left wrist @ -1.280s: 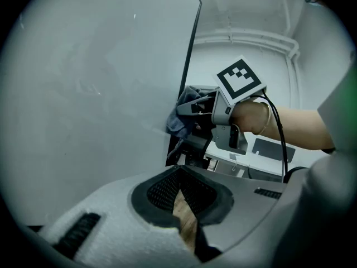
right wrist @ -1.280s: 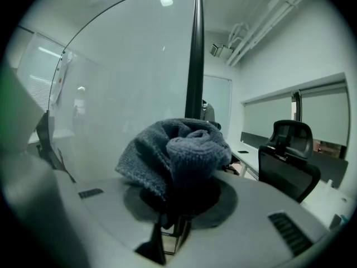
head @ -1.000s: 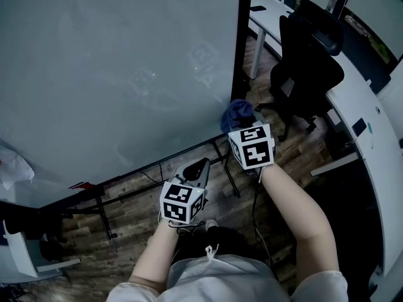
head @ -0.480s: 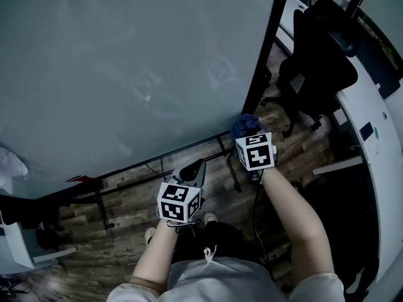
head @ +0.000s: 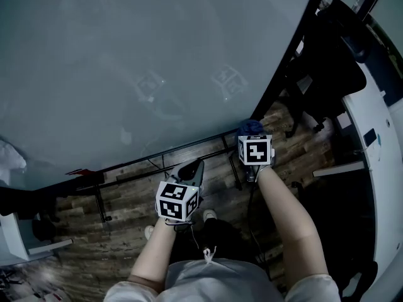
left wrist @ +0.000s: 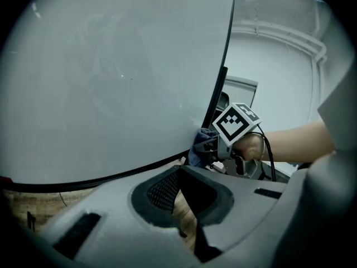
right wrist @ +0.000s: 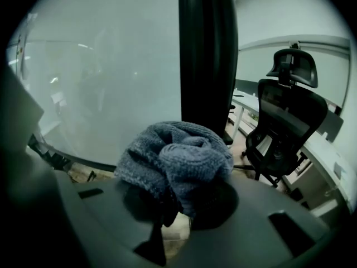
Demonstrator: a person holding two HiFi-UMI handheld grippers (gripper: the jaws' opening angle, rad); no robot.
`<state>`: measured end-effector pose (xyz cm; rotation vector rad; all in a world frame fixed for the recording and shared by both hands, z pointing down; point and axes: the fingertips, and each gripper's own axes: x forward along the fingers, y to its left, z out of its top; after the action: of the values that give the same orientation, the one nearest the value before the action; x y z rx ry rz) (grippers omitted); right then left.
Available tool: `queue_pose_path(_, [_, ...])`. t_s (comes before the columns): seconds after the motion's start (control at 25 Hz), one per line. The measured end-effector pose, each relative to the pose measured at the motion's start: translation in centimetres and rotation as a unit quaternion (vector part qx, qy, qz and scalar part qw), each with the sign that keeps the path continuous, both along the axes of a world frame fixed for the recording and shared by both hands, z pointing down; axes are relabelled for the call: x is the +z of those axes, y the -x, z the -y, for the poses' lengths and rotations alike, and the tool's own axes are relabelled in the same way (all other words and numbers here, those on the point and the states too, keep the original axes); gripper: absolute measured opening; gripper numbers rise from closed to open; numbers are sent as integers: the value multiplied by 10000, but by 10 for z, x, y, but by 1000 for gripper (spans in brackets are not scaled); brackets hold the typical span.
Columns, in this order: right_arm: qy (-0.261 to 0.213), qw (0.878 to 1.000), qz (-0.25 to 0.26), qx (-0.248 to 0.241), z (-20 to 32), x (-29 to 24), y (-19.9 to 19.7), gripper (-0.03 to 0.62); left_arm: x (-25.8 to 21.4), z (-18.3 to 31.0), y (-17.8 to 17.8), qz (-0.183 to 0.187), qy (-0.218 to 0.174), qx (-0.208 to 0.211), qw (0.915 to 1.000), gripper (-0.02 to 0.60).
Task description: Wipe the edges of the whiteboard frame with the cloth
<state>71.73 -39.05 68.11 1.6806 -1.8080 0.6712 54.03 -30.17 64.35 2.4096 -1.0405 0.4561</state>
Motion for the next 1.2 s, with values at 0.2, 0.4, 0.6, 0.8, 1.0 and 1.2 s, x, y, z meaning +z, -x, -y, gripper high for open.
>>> queue_pose_path(0.2, [112,9992,263,277,-1,4,10,77,-1,2,18,-54,32,-137,9999,18])
queue_pose_path(0.4, [154,9995,-3,264,-6,7,33,77,-1,-9,37,-48,61,-30,10000,18])
queue_pose_path(0.6, [154,9995,-105,257,-10,9,77,77,-1,-18,81,-63,134,-142,9998,18])
queue_pose_path(0.8, [214,9995,-125,206,-17,9,124,77,0,-34,125,-70,208,-287,9993,18])
queue_pose_path(1.0, [224,9996,-197,15,-24,8,172,77,5,-44,172,-89,289,-560,9980,18])
queue_pose_path(1.2, [277,9982,-143,-509,-35,6,248,77,5,-51,230,-104,331,-923,9951,18])
